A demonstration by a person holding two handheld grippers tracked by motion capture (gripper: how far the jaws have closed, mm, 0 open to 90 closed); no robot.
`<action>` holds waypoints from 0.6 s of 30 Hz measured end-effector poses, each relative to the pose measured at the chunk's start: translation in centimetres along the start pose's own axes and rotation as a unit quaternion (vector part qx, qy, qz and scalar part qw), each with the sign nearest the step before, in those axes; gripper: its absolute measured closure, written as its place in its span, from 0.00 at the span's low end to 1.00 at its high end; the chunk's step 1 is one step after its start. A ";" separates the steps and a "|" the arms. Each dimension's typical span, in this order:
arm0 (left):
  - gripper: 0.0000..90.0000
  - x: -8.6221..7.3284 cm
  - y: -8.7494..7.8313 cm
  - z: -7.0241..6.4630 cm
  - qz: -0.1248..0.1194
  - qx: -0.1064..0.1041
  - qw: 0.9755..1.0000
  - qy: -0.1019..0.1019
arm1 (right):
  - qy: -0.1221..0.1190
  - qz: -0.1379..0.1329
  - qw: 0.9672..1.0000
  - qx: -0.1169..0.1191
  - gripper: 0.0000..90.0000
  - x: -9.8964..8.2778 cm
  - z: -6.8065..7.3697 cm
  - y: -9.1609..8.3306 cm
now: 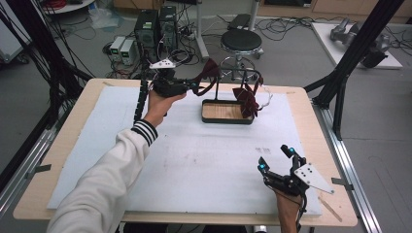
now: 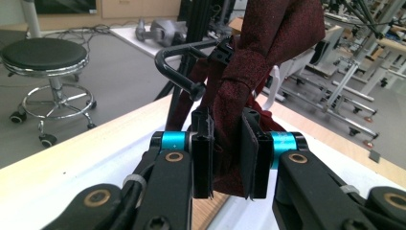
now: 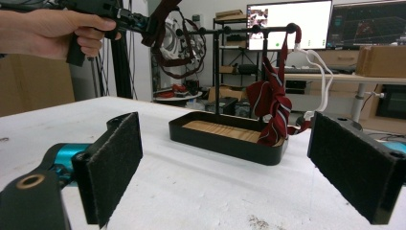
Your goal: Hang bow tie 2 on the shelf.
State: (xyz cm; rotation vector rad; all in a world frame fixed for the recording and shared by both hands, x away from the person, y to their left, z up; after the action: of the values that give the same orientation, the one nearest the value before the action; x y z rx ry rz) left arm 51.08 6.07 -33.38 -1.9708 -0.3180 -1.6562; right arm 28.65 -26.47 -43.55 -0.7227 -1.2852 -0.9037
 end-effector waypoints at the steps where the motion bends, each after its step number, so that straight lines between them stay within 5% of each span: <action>1: 0.85 -0.1 0.1 0.1 0.001 0.002 1.000 -0.001 | 0.000 0.000 1.000 -0.001 0.12 0.0 0.0 0.0; 8: 0.85 -0.5 0.7 0.9 0.008 0.043 0.999 -0.001 | 0.000 -0.013 1.000 -0.019 0.12 -0.4 -0.3 -0.4; 18: 0.85 -0.6 0.9 1.4 0.011 0.073 0.997 0.011 | 0.011 -0.016 0.999 -0.028 0.12 -1.2 -0.9 -0.5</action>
State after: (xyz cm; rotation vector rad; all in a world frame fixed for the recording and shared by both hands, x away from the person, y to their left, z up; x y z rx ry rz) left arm 52.55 6.18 -34.34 -1.8412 -0.3966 -1.5940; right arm 28.62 -27.30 -44.86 -0.7363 -1.2601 -0.9750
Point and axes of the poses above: each handheld gripper's, and its own axes: y roughly forward along the jaws, x roughly out of its top, z roughly to its left, the point moved 5 cm from there along y, roughly forward along the jaws, and after that the axes turned 8 degrees about y, right-handed, at the moved point
